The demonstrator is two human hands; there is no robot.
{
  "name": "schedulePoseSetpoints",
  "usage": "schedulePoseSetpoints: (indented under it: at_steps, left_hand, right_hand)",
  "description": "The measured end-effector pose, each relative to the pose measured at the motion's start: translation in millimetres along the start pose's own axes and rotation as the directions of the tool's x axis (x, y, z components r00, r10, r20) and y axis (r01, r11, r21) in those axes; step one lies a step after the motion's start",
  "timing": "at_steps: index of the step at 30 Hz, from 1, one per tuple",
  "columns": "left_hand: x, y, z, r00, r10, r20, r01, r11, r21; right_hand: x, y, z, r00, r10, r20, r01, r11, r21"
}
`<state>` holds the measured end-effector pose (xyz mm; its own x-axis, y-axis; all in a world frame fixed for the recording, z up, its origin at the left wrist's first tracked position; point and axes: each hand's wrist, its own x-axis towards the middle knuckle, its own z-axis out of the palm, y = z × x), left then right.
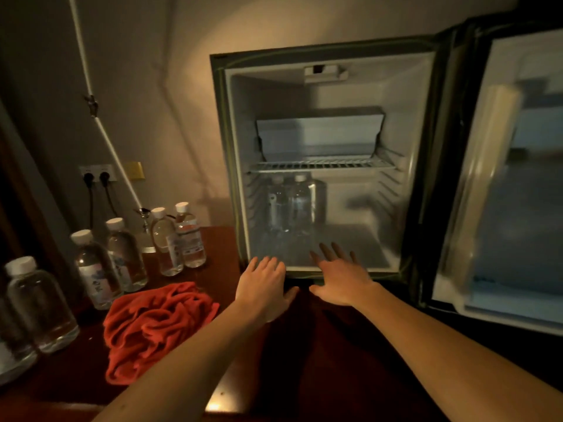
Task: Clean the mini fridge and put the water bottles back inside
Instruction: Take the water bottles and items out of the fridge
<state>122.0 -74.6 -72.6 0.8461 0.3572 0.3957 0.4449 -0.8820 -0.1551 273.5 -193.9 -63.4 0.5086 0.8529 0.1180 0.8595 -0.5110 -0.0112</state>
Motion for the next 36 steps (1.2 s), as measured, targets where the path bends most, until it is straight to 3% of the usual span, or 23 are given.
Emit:
schedulePoseSetpoints:
  at_steps: [6,11,14,17,23,27,36]
  left_hand:
    - [46,15,10,1.0,-0.03,-0.005,0.03,0.997,-0.068]
    - [88,10,19,0.967,-0.235,0.103,0.256,0.894,-0.367]
    - [112,8,26,0.914,-0.38,0.14,0.397,0.774,-0.493]
    - [135,7,34,0.832,-0.535,0.15,0.505,0.615,-0.606]
    - [168,-1,52,0.715,-0.682,0.156,0.544,0.402,-0.737]
    - [189,-12,68,0.779,-0.612,0.135,0.477,0.437,-0.763]
    - [199,-21,82,0.719,-0.687,0.107,0.467,0.363,-0.806]
  right_hand:
    - [19,35,4,0.998,0.054,-0.045,-0.052,0.997,0.05]
    - [53,54,3,0.99,0.067,-0.125,-0.052,0.992,0.118]
    - [80,55,-2,0.983,0.103,-0.15,-0.038,0.922,0.385]
    - [106,52,0,0.963,0.214,-0.164,-0.053,0.748,0.662]
    - [158,41,11,0.951,0.261,-0.168,0.013,0.51,0.86]
    - [185,36,16,0.949,0.262,-0.176,0.066,0.382,0.922]
    - [209,33,23,0.929,0.31,-0.199,0.062,0.402,0.913]
